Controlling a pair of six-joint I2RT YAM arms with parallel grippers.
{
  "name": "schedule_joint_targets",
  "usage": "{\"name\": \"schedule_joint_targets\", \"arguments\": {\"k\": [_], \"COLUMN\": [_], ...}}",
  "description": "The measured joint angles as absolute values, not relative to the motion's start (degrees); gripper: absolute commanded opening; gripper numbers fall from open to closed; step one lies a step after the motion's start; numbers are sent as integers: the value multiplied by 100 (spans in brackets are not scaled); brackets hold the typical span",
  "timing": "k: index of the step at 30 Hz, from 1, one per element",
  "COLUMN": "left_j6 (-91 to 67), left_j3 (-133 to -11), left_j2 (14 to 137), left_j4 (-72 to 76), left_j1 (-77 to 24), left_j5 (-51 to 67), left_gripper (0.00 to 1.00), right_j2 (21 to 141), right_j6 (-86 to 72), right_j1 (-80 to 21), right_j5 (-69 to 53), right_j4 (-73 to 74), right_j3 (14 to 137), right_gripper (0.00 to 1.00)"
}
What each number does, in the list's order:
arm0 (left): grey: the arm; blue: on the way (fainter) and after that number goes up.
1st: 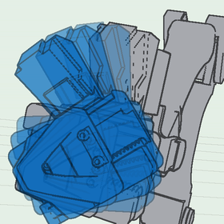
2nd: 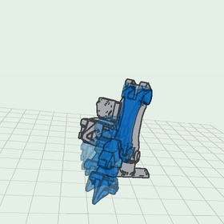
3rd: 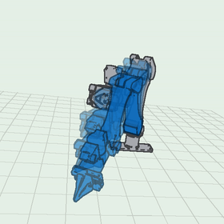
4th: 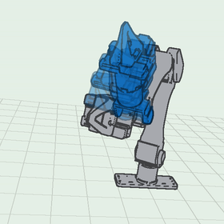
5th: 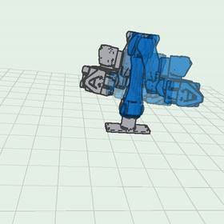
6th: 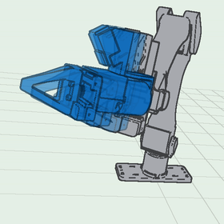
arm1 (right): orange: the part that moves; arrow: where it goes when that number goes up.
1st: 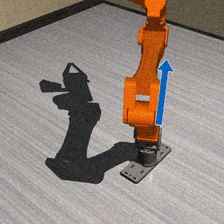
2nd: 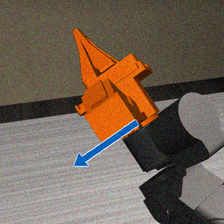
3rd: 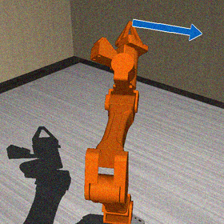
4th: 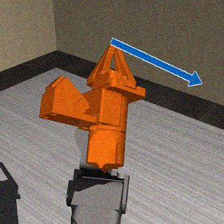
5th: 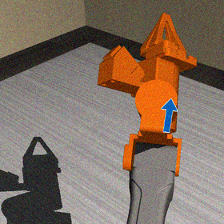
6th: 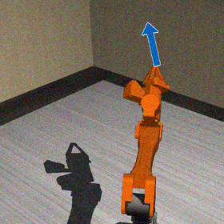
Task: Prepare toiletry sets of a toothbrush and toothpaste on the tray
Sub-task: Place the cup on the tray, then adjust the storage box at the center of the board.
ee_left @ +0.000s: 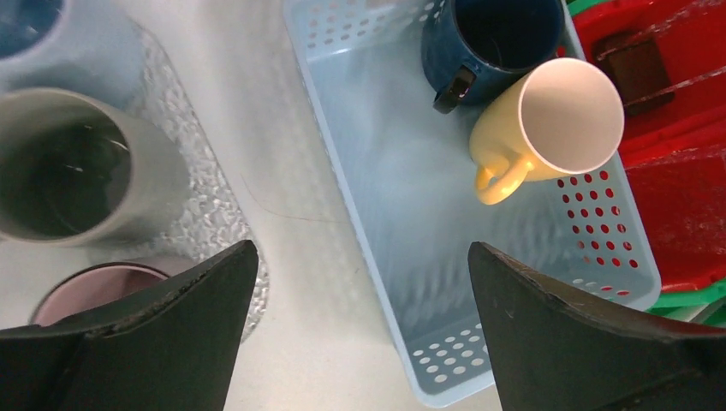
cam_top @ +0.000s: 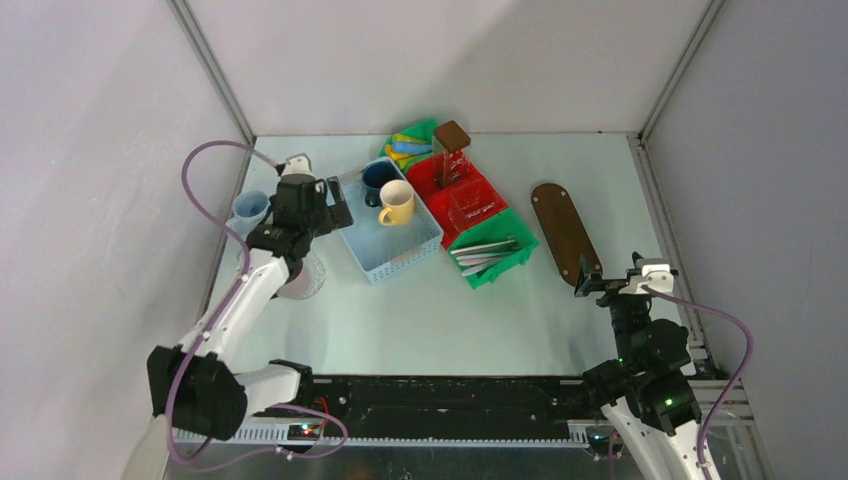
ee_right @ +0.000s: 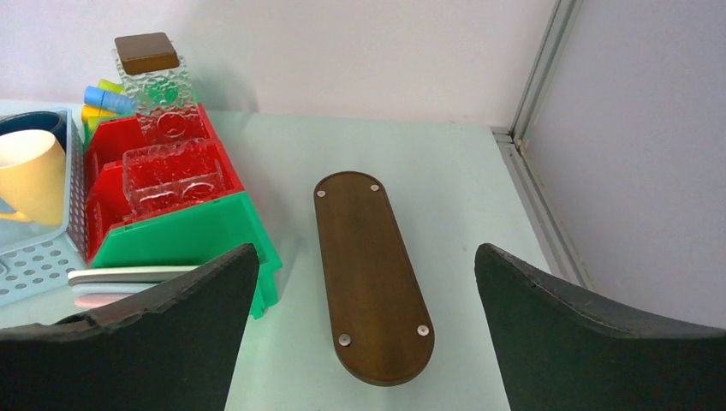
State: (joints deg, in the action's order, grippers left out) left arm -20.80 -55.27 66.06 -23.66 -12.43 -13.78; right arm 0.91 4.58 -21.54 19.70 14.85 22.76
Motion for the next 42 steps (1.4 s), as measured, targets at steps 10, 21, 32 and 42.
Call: {"name": "schedule_joint_targets", "arguments": {"k": [10, 21, 32, 42], "left_j6": [-3166, -3481, -3562, -3723], "left_j3": [-5568, -6060, -6796, -7032], "left_j2": [7985, 9170, 9721, 10064], "left_j4": [-2021, -1643, -1715, -1505], "left_j1": [-1253, -1343, -1575, -1758], "left_j5": [-1321, -1002, -1007, -626], "left_gripper": [100, 100, 100, 100], "right_j2": [91, 91, 91, 386], "right_j6": [458, 460, 462, 489], "right_j1": [-2150, -2106, -1994, -1984], "right_j5": [1970, 1970, 1946, 1678], "right_j4": [1487, 1483, 1476, 1507], "right_j3": [2276, 2276, 2281, 2792], "right_gripper": [100, 100, 100, 100]}}
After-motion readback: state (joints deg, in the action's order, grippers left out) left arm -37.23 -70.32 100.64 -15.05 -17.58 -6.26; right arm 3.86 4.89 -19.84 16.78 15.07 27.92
